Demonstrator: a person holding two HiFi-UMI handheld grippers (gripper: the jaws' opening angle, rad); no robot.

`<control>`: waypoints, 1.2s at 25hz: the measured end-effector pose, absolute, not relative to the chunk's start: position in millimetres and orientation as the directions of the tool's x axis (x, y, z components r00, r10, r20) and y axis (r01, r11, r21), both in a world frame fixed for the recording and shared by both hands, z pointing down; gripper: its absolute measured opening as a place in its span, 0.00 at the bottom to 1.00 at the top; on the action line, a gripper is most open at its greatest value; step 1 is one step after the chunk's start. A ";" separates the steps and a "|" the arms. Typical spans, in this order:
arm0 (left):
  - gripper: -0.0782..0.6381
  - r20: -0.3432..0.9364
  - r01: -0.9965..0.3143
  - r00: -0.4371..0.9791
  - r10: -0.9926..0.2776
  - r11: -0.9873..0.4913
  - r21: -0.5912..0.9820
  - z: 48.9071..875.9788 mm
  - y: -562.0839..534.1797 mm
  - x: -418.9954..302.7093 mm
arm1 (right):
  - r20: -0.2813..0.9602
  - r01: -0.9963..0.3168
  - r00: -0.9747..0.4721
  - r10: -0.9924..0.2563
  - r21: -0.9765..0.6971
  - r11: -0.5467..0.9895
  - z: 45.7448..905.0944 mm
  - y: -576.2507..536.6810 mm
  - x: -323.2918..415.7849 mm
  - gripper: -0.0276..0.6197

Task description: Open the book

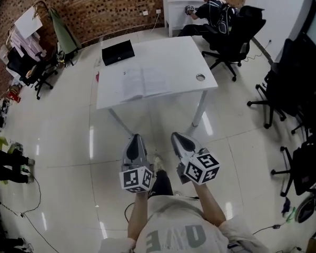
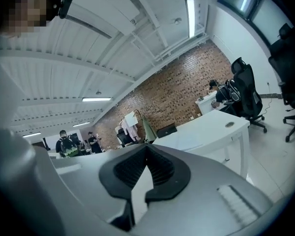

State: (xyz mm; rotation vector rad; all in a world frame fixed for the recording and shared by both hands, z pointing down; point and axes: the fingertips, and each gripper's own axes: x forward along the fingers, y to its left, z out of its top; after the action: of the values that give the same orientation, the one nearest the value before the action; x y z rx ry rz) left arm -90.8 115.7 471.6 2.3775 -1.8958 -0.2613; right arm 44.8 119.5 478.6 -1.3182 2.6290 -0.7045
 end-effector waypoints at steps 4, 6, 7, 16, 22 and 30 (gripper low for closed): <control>0.13 -0.116 -0.958 0.247 -0.962 -0.260 0.119 441.6 158.9 -71.8 | 0.088 -0.741 -0.586 -0.806 -0.461 0.489 468.6 164.7 63.0 0.05; 0.13 -0.118 -0.957 0.262 -0.958 -0.273 0.094 433.6 172.6 -67.5 | 0.092 -0.735 -0.586 -0.805 -0.477 0.481 467.7 176.9 69.4 0.05; 0.13 -0.113 -0.956 0.268 -0.957 -0.278 0.092 432.1 179.8 -66.3 | 0.105 -0.725 -0.598 -0.794 -0.494 0.480 469.4 182.8 70.6 0.05; 0.13 -0.074 -0.955 0.269 -0.960 -0.276 0.109 434.2 238.0 -73.7 | 0.222 -0.791 -0.570 -0.791 -0.409 0.455 476.5 233.7 64.7 0.05; 0.13 -0.085 -0.961 0.242 -0.967 -0.251 0.113 427.1 256.6 -93.5 | 0.199 -0.782 -0.586 -0.786 -0.394 0.483 463.6 252.9 47.4 0.05; 0.13 -0.104 -0.965 0.224 -0.969 -0.236 0.118 422.5 262.3 -98.6 | 0.177 -0.787 -0.578 -0.797 -0.381 0.486 455.2 254.0 50.8 0.05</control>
State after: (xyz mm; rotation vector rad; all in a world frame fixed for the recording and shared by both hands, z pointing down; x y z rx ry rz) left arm -98.6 262.3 422.5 2.4358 -1.9246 -0.2419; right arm 50.8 254.0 455.2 -1.4324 2.6873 -0.6691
